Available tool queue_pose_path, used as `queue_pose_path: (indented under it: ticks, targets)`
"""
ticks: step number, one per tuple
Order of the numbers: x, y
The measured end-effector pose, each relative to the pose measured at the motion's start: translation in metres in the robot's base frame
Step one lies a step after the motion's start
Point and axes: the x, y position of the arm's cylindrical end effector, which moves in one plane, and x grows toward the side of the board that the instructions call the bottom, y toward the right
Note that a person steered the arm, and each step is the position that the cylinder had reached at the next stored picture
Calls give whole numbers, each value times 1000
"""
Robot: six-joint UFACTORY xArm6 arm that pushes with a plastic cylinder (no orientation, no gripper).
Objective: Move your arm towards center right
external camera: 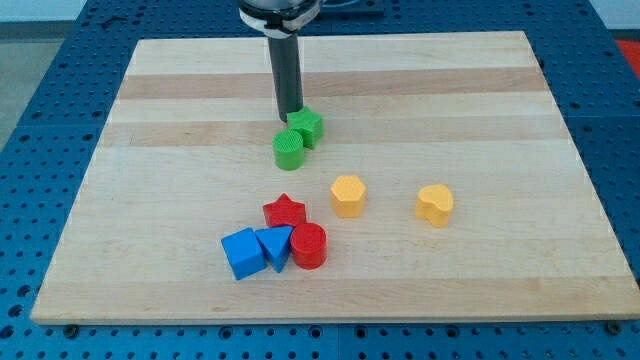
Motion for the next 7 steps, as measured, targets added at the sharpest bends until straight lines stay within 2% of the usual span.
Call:
queue_pose_path:
  ticks: [2, 4, 5, 6, 7]
  targets:
    - [0, 106]
    - [29, 109]
    - [27, 163]
    - [42, 284]
    - [79, 370]
